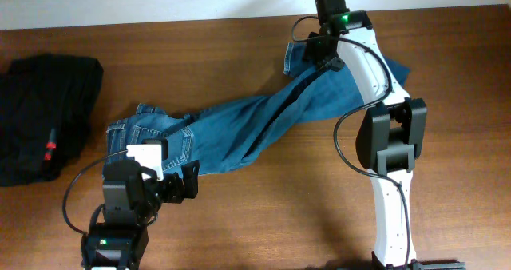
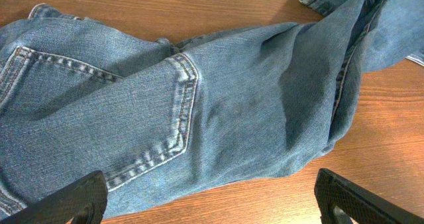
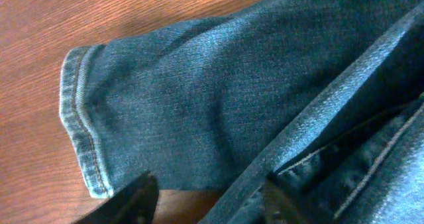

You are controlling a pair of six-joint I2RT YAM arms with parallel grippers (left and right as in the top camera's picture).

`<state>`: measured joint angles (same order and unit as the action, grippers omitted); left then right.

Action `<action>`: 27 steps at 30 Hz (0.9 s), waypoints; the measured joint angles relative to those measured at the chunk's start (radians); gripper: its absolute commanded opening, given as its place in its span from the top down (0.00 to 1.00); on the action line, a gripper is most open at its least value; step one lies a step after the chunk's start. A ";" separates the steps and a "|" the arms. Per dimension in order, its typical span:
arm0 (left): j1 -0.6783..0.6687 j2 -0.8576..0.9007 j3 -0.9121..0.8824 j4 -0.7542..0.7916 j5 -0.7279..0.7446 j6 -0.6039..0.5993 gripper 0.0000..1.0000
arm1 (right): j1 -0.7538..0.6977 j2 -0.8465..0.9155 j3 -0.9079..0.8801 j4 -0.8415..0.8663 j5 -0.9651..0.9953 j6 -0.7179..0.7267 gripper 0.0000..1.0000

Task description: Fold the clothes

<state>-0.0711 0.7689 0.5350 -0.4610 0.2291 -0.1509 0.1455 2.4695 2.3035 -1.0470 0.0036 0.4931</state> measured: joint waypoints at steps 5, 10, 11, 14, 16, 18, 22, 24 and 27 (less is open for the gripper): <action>0.000 0.000 0.000 0.000 0.000 0.000 0.00 | -0.003 0.018 0.000 0.002 0.000 0.005 0.96; 0.000 0.000 0.000 0.000 0.000 0.000 0.01 | -0.006 0.019 0.000 0.001 -0.001 0.012 0.96; 0.000 0.000 0.000 0.000 0.000 0.000 0.01 | -0.006 0.019 0.000 0.001 0.000 0.011 0.96; 0.000 0.000 0.000 0.000 0.000 0.000 0.01 | -0.006 0.018 0.000 0.001 0.000 -0.002 0.96; 0.000 0.000 0.000 0.000 0.000 0.000 0.01 | -0.005 0.013 0.000 0.000 0.000 -0.012 0.96; 0.000 0.000 0.000 0.000 0.000 0.000 0.01 | -0.006 0.001 0.000 -0.001 0.000 -0.022 0.96; 0.000 0.000 0.000 0.000 0.000 0.000 0.00 | -0.006 -0.061 0.000 -0.001 0.000 -0.029 0.96; 0.000 0.000 0.000 0.000 0.000 0.000 0.00 | -0.006 -0.107 0.001 -0.005 0.000 -0.033 0.96; 0.000 0.000 0.000 0.000 0.000 0.000 0.01 | -0.006 -0.173 0.005 -0.024 -0.001 -0.036 0.96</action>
<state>-0.0711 0.7689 0.5350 -0.4610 0.2287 -0.1509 0.1398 2.2967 2.3089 -1.0714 0.0029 0.4572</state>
